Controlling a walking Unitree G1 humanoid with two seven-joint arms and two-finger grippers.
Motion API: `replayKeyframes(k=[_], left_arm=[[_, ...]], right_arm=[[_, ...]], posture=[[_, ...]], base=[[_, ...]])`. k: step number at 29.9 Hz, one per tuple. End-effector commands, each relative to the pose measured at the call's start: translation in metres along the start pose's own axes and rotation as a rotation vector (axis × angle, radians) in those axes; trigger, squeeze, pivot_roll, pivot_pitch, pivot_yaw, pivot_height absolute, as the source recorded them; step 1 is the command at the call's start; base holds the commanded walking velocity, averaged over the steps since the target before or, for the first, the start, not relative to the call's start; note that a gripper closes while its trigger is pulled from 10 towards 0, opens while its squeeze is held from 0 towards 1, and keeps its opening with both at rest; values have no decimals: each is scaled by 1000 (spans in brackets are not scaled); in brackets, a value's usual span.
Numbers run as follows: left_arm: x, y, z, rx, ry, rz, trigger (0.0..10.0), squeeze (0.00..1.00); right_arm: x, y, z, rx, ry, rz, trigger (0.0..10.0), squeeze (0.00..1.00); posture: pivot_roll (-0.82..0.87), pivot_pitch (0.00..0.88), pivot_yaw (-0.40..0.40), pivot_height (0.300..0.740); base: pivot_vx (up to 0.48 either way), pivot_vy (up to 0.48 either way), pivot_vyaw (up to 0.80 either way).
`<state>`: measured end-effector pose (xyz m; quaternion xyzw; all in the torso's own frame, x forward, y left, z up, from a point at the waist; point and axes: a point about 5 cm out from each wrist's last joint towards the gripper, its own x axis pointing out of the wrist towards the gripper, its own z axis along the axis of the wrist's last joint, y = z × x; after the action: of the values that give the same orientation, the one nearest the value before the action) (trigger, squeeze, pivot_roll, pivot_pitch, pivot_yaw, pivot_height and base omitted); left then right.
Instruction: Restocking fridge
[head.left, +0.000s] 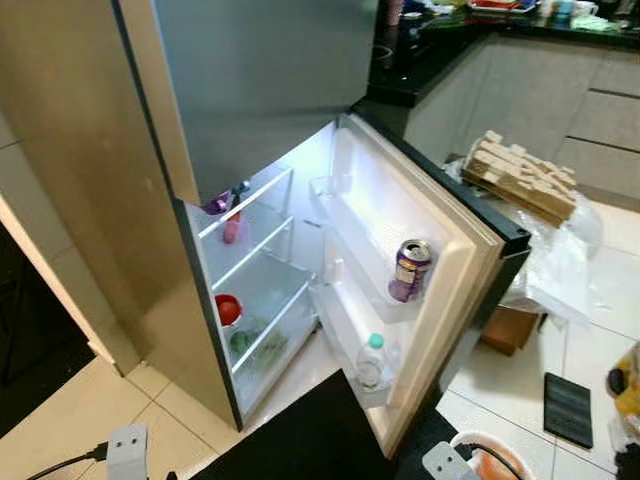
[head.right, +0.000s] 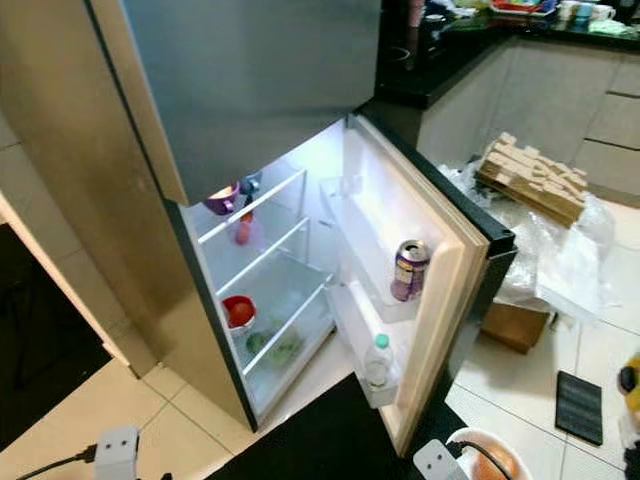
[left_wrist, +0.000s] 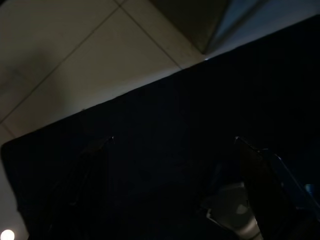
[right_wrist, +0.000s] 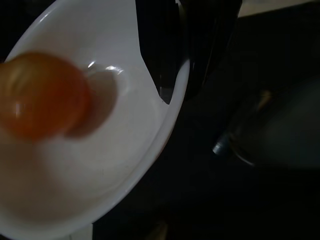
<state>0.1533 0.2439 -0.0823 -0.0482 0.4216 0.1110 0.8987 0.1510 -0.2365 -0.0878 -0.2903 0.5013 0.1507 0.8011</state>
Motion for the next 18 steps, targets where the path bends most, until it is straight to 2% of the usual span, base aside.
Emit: replayKeyframes(k=[1,6,7,9,10,18], left_arm=[[0,-4,-3,6,15,-12,10000,0],[0,-6,-4,7,17,-17,10000,0],[0,-7,-5,13,25,-23,10000,0],[0,-7,-6,15,28,-25,10000,0],[0,-8,-7,19,33,-27,10000,0],[-1,-8,-8,20,34,-29,10000,0]], right_arm=[[2,-4,14,-65,-48,4,10000,0],[3,-6,27,-101,-94,9,10000,0],[3,-6,39,-125,-137,25,10000,0],[3,-6,44,-136,-153,35,10000,0],[4,-7,53,-177,-175,42,10000,0],[4,-10,72,-293,-188,110,10000,0]], posture=[[64,0,-37,740],[63,2,-37,740],[61,0,-38,740],[61,0,-38,740],[61,0,-40,740],[64,0,-49,740]], base=[[0,0,0],[0,0,0],[0,0,0],[0,0,0],[0,0,0],[0,0,0]])
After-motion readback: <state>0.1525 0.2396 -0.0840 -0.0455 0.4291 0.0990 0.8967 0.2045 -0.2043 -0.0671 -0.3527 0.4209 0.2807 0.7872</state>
